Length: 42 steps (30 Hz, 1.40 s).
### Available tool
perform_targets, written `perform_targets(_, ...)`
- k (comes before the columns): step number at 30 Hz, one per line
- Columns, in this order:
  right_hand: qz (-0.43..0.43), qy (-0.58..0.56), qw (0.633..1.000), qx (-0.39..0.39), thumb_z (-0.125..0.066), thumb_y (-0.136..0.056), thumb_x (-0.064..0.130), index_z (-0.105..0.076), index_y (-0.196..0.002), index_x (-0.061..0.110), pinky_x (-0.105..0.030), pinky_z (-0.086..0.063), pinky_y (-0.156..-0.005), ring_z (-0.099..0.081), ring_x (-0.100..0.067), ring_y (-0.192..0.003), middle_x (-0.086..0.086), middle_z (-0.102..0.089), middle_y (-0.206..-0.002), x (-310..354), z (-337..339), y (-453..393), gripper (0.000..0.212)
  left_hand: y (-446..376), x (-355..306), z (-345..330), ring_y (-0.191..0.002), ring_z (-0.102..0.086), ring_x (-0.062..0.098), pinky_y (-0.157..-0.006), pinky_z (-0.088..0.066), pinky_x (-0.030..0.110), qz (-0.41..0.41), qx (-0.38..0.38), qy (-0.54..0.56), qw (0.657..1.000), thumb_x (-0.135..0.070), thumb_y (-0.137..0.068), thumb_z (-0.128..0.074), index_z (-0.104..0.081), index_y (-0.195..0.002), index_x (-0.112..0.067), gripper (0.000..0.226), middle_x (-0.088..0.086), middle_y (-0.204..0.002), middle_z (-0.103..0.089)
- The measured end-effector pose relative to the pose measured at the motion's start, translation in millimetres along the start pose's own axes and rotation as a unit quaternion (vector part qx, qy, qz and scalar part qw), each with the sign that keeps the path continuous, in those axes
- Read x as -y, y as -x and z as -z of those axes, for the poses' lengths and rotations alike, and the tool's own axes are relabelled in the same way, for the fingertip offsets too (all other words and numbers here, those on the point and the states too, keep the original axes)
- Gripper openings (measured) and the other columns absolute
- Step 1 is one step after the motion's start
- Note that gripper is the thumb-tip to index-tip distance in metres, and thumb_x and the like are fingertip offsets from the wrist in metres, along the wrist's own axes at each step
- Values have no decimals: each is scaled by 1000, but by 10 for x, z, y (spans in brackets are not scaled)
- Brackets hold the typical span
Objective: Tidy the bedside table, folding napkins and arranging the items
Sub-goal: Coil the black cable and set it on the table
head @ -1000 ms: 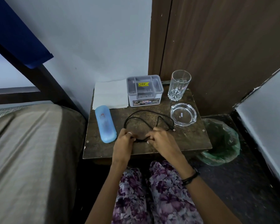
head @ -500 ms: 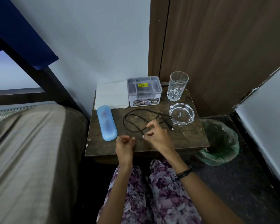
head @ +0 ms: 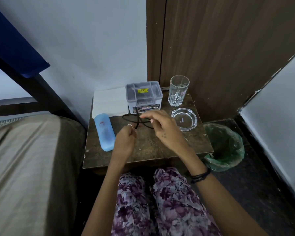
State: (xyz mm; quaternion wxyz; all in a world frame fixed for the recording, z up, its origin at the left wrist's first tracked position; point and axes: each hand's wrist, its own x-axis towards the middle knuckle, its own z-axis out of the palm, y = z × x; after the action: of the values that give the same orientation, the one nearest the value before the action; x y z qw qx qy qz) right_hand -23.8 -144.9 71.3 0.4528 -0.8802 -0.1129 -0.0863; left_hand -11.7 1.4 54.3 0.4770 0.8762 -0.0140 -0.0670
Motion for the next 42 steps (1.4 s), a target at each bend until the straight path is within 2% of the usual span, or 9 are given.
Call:
perform_targets(3, 67, 55, 993, 75, -44, -75, -20, -57, -123, 16, -11, -34, -99, -43, -9, -125, 1, -55, -129, 19, -24, -138, 61, -25, -160, 105, -79, -51, 20, -68, -36, 31, -18, 3, -24, 1000, -5, -91, -39, -62, -94, -6, 23, 6, -88, -62)
perform_targets(7, 95, 17, 993, 67, -53, -91, 11, -62, -109, 13, -26, -44, -90, -52, -9, -105, 0, -62, -108, -91, -29, -309, 20, -27, -382, 225, -58, -50, 6, -59, -38, 26, -16, -50, 89, 995, -24, -93, -46, -59, -61, -23, 35, -8, -59, -60)
perform_targets(10, 4, -47, 998, 38, -50, -94, 31, -62, -103, 16, -23, -39, -85, -47, -5, -102, 5, -53, -104, -223, -43, -385, 21, -59, -486, 328, -32, -28, 1, -33, -24, 13, 17, -22, 331, 943, -26, -97, -40, -53, -63, -21, 37, -11, -40, -40)
perform_targets(15, -53, -63, 997, 9, -53, -94, 28, -64, -90, 13, -22, -26, -104, -31, -15, -133, -6, -41, -142, -295, -118, -360, 18, -256, -529, 385, -37, -33, 3, -33, -26, 13, 10, -15, 522, 853, -22, -100, -33, -62, -96, -18, 29, -12, -55, -55)
perform_targets(19, -35, -84, 995, 42, -50, -95, 16, -63, -97, 12, -27, -45, -81, -62, -10, -89, -1, -67, -90, -98, -179, -265, 13, -409, -672, 219, -52, -56, 1, -48, -47, 12, -6, -27, 597, 802, -9, -99, -34, -54, -109, -11, 23, -7, -80, -74)
perform_targets(25, -8, 23, 999, 44, -48, -96, 16, -61, -87, 12, -36, -51, -65, -59, -12, -67, 3, -60, -73, 97, -23, -271, 16, -584, -547, 101, -81, -67, 7, -76, -55, 18, -89, -65, 365, 924, -12, -99, -38, -39, -134, -11, 34, 2, -108, -63)
perform_targets(29, 15, 124, 992, -4, -63, -86, 33, -72, -88, 21, -21, -42, -61, -54, -2, -66, 11, -63, -79, 117, 203, -396, 15, -582, -421, 132, -66, -62, -7, -66, -55, 16, -173, -21, 136, 975, -10, -98, -41, -53, -104, -17, 15, -4, -85, -64)
perform_targets(35, 36, 77, 994, -61, -68, -82, 27, -74, -86, 18, -14, -38, -58, -50, -1, -67, 4, -57, -77, 112, 405, -617, 11, -526, -393, 207, -38, -36, 5, -45, -31, 19, -140, 35, 155, 977, -16, -98, -40, -61, -68, -17, 36, -7, -42, -43)
perform_targets(42, 9, -89, 986, -141, -60, -89, 18, -73, -96, 11, -4, -37, -66, -53, 14, -71, 21, -51, -70, 51, 276, -698, 16, -485, -478, 339, -34, -18, 2, -34, -20, 12, -118, 172, 358, 910, -24, -99, -32, -67, -86, -12, 39, -11, -39, -29)
